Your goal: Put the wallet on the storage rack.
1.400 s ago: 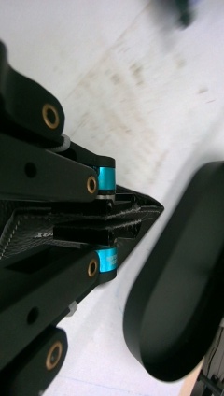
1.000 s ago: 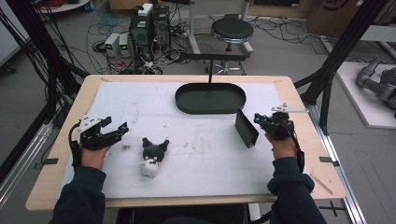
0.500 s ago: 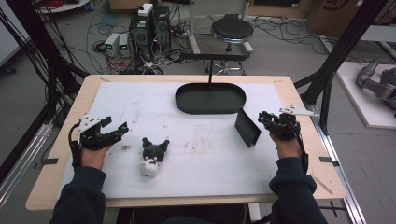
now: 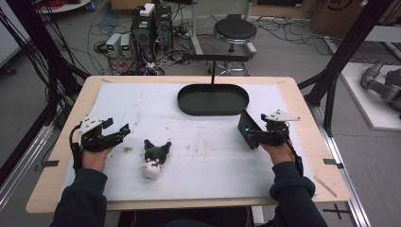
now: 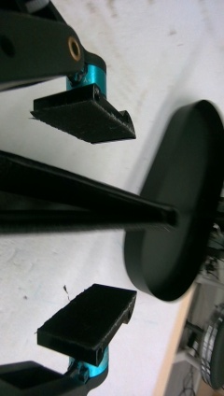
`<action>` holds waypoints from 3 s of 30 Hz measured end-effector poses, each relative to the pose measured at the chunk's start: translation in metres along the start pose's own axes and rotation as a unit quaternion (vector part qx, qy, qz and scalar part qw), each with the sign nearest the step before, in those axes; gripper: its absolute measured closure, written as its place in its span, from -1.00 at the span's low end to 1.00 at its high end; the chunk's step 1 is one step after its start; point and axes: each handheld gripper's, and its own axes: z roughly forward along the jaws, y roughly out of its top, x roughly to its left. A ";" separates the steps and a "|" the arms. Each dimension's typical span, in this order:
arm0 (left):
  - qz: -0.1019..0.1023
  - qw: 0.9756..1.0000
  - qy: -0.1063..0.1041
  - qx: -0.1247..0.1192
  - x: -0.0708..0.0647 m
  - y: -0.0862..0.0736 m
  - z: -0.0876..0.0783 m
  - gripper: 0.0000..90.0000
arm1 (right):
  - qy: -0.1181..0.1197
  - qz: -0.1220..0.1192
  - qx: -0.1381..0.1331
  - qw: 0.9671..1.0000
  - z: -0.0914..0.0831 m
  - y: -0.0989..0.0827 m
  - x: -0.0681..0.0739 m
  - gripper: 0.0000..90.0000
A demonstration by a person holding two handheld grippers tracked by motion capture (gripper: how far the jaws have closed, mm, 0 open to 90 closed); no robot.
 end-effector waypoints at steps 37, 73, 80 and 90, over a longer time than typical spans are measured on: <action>0.003 1.000 -0.009 0.003 -0.001 -0.001 0.004 -0.37 | 0.054 0.002 0.006 0.999 0.008 0.031 0.019 0.77; 0.003 1.000 -0.025 0.003 0.001 -0.003 0.008 -0.37 | 0.024 0.153 0.012 0.988 0.165 0.087 -0.004 0.75; 0.005 1.000 -0.024 0.004 0.001 -0.003 0.008 -0.37 | 0.002 0.198 0.013 0.980 0.163 0.082 -0.021 0.77; 0.005 1.000 -0.024 0.003 0.001 -0.003 0.008 -0.37 | 0.017 0.189 0.020 0.982 0.176 0.076 -0.014 0.75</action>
